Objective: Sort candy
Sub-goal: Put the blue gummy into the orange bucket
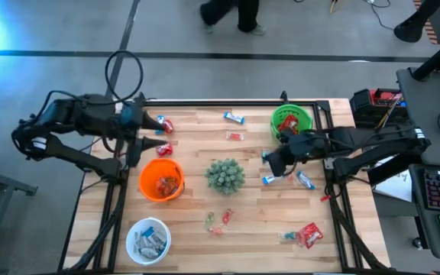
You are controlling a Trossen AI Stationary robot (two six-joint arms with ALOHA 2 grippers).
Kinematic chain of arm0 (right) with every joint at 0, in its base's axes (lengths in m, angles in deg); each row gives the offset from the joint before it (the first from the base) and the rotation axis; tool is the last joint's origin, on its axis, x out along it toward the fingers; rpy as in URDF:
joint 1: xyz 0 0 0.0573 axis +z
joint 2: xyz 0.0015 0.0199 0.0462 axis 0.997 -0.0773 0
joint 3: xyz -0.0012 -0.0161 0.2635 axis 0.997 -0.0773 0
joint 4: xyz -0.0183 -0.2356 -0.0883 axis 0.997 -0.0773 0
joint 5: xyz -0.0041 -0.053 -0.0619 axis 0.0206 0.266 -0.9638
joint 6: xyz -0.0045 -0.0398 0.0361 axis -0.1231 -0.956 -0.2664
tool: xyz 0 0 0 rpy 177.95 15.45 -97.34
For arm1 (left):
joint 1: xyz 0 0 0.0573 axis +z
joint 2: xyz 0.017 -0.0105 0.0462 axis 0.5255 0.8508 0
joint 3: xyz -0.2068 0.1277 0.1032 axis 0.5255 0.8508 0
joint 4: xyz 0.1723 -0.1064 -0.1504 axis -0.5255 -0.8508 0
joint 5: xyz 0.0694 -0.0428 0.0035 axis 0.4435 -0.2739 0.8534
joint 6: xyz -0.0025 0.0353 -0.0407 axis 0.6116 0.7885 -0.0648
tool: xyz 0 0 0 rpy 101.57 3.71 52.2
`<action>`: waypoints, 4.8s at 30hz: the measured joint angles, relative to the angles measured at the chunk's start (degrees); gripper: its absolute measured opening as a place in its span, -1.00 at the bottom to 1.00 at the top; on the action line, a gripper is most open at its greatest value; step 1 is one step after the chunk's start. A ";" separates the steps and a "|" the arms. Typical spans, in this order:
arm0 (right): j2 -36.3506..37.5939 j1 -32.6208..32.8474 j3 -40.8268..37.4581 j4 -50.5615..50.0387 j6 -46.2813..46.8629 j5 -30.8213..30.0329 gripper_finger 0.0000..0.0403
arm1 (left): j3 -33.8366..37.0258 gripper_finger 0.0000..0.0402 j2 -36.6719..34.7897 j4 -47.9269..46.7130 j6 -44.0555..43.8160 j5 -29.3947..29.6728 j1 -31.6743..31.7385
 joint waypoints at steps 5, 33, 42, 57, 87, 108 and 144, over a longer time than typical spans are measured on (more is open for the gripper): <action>0.00 -0.01 1.65 12.47 -9.01 -2.93 -0.96 | 0.00 -0.02 2.29 4.75 0.01 -3.15 0.01; -3.06 -0.02 1.80 43.08 -28.49 -5.82 -0.96 | 0.00 -0.02 21.77 30.62 3.60 -10.41 3.10; -4.46 -0.02 1.80 43.94 -29.52 -5.20 -0.96 | -0.42 -0.02 24.42 34.47 3.60 -10.40 4.39; -5.40 -0.02 1.80 46.31 -29.87 -5.18 -0.96 | -0.44 -0.02 24.64 36.14 3.60 -13.10 5.92; -7.58 -0.02 1.78 51.27 -30.35 -4.32 -0.96 | -0.44 -0.18 25.25 36.58 4.65 -14.89 6.59; -7.56 -0.02 1.78 51.32 -31.00 -4.35 -0.78 | -0.44 -0.99 25.25 36.95 7.05 -15.88 6.83; 3.98 -0.02 1.78 31.89 -30.28 -5.96 -0.13 | -1.24 -1.00 18.96 -19.18 9.39 -25.40 5.51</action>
